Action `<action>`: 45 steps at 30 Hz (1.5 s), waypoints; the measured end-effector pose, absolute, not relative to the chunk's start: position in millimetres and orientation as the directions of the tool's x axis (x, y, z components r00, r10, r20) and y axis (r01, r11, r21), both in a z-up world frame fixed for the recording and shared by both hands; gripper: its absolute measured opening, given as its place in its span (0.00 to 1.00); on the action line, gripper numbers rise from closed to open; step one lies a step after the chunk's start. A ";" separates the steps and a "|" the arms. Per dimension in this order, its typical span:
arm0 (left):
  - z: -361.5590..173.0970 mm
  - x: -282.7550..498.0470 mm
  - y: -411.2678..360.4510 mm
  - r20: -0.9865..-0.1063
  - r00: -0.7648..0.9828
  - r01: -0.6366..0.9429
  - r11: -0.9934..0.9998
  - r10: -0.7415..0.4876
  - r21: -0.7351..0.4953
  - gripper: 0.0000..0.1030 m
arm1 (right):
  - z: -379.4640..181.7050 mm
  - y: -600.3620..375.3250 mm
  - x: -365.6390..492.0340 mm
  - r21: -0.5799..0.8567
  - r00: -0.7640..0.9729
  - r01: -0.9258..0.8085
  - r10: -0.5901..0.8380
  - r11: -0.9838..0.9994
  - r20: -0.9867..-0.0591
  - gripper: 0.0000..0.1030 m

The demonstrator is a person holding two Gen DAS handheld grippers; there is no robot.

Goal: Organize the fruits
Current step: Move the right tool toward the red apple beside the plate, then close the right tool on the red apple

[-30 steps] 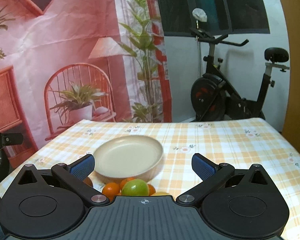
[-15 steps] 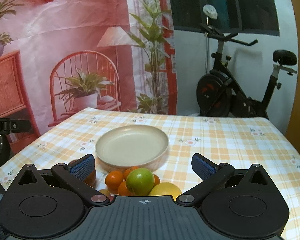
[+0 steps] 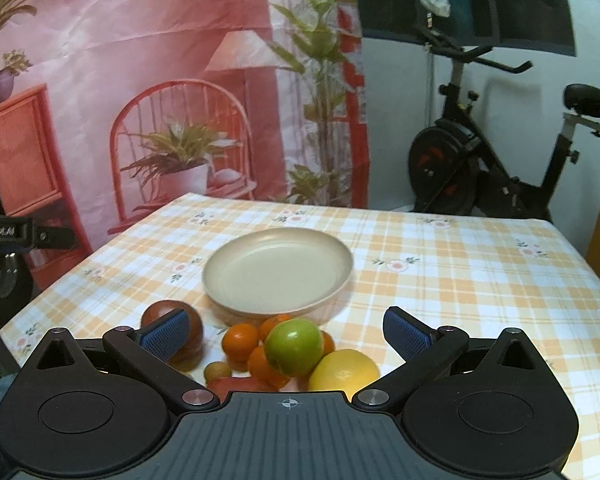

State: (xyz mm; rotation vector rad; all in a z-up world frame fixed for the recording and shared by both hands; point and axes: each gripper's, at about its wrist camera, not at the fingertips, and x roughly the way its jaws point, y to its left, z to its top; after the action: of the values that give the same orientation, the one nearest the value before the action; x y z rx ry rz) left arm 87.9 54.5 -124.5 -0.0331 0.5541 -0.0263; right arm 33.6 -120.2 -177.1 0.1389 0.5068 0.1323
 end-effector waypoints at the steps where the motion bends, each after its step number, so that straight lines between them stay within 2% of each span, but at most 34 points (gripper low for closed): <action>1: -125.3 90.8 56.0 -0.527 0.849 0.021 0.999 -0.039 -0.040 0.79 | -176.7 -118.7 36.4 0.162 0.863 -0.106 0.172 0.981 -0.476 0.99; 9: -139.5 113.8 59.7 -0.580 0.808 0.080 0.995 -0.104 -0.067 0.62 | -175.3 -92.5 71.7 0.114 0.805 -0.238 0.261 0.965 -0.532 0.86; 12: -147.6 122.4 59.5 -0.601 0.789 0.095 0.992 -0.126 -0.084 0.56 | -178.5 -80.8 87.1 0.117 0.767 -0.289 0.303 0.950 -0.566 0.76; 17: -157.3 135.1 68.0 -0.619 0.768 0.102 0.985 -0.167 -0.140 0.52 | -182.9 -59.2 116.3 0.134 0.700 -0.360 0.362 0.923 -0.616 0.66; 27: -171.3 145.3 85.1 -0.638 0.747 0.062 0.975 -0.187 -0.213 0.52 | -194.3 -24.4 161.3 0.199 0.568 -0.421 0.429 0.885 -0.703 0.64; 37: -179.8 150.9 93.4 -0.640 0.738 0.056 0.964 -0.215 -0.259 0.52 | -209.8 -13.1 184.9 0.224 0.485 -0.405 0.416 0.887 -0.769 0.63; 45: -185.2 152.5 98.1 -0.644 0.728 0.051 0.955 -0.235 -0.291 0.52 | -213.1 -15.2 190.2 0.255 0.462 -0.394 0.430 0.883 -0.776 0.60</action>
State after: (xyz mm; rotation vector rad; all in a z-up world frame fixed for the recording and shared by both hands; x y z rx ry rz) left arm 152.5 98.1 -185.2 -0.2616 0.7407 -0.1598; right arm 190.2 -15.2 -213.1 0.0410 0.9661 0.5067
